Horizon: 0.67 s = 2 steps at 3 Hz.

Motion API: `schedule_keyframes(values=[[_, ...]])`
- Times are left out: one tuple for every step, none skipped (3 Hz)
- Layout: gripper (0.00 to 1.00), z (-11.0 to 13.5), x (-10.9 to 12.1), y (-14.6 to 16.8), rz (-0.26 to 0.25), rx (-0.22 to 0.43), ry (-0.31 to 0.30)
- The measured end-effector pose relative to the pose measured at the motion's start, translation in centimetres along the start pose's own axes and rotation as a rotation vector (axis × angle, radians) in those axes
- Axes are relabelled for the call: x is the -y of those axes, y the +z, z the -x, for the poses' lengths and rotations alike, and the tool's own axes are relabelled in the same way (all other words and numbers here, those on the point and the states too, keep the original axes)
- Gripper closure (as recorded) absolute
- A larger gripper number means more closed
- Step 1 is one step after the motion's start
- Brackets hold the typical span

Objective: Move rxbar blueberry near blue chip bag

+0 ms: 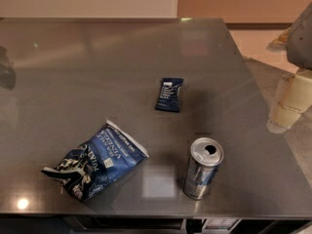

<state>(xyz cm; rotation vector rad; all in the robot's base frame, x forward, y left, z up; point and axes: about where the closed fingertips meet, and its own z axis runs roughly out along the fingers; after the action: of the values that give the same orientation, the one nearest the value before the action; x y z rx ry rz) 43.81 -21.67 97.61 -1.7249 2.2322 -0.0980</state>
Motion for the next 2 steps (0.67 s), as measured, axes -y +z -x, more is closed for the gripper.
schedule_keyframes(values=[[0.0,0.0,0.0,0.0,0.0,0.0,0.0],[0.0,1.1,1.1,1.5,0.018,0.011,-0.02]])
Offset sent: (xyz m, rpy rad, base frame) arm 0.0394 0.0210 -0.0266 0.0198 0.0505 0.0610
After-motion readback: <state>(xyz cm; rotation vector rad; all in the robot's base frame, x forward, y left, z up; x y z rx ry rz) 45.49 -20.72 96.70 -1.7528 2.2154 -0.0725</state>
